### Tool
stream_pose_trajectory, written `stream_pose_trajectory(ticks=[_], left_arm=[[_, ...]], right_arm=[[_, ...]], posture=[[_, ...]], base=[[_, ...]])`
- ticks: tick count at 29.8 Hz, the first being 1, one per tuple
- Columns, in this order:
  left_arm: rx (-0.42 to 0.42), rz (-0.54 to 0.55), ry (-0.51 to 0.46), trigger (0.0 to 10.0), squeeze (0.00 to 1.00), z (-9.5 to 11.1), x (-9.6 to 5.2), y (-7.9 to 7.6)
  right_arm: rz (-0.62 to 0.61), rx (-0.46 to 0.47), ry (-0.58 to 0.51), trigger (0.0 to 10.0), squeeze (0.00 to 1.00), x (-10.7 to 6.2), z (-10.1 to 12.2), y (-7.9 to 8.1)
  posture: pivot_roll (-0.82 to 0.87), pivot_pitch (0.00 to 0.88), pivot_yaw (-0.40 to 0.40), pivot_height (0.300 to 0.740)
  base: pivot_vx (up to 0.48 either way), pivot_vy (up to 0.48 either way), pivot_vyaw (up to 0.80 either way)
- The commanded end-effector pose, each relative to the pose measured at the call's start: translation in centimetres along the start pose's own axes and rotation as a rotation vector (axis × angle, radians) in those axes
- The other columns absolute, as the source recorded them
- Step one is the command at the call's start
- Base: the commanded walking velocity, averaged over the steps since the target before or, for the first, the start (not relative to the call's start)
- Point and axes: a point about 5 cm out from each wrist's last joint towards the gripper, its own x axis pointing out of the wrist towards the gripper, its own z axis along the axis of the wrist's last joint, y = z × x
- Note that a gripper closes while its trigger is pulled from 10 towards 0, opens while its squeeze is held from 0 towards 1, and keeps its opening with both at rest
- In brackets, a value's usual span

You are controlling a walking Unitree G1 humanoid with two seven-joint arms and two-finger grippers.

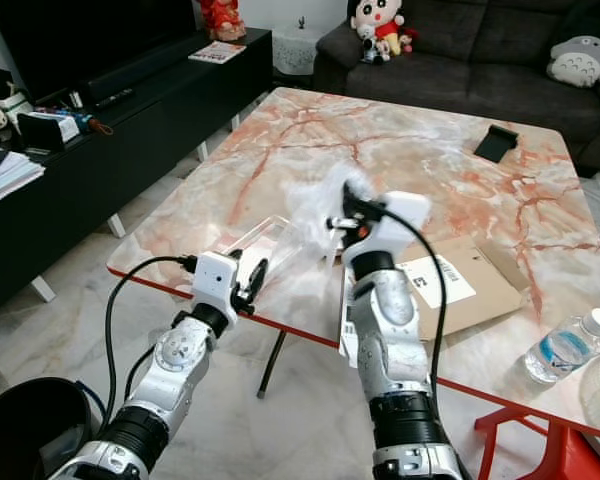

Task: Picking trash to rubbish bin

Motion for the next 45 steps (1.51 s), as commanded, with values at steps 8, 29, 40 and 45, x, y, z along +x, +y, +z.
stream_pose_trajectory(ticks=[8, 29, 40, 45], left_arm=[[0.031, 0.053, -0.076, 10.0, 0.0, 1.7, 1.0, 0.8], [0.069, 0.076, -0.119, 10.0, 0.0, 2.0, 0.6, 1.4], [0.047, 0.105, -0.125, 10.0, 0.0, 2.0, 0.5, 1.4], [0.071, 0.089, -0.131, 10.0, 0.0, 2.1, 0.6, 1.3]], right_arm=[[-0.009, -0.317, 0.053, 10.0, 0.0, -1.7, -2.1, -2.3], [-0.055, -0.348, 0.016, 10.0, 0.0, -3.1, -2.6, -3.5], [-0.01, -0.292, 0.06, 10.0, 0.0, -4.1, -4.0, -1.9], [-0.016, -0.289, 0.053, 10.0, 0.0, -3.8, -3.8, -2.0]], posture=[[-0.1, 0.003, -0.028, 0.74], [-0.13, 0.0, -0.014, 0.74], [-0.13, 0.0, -0.015, 0.74], [-0.12, 0.0, -0.02, 0.74]], base=[[0.0, 0.0, 0.0], [0.0, 0.0, 0.0], [0.0, 0.0, 0.0], [0.0, 0.0, 0.0]])
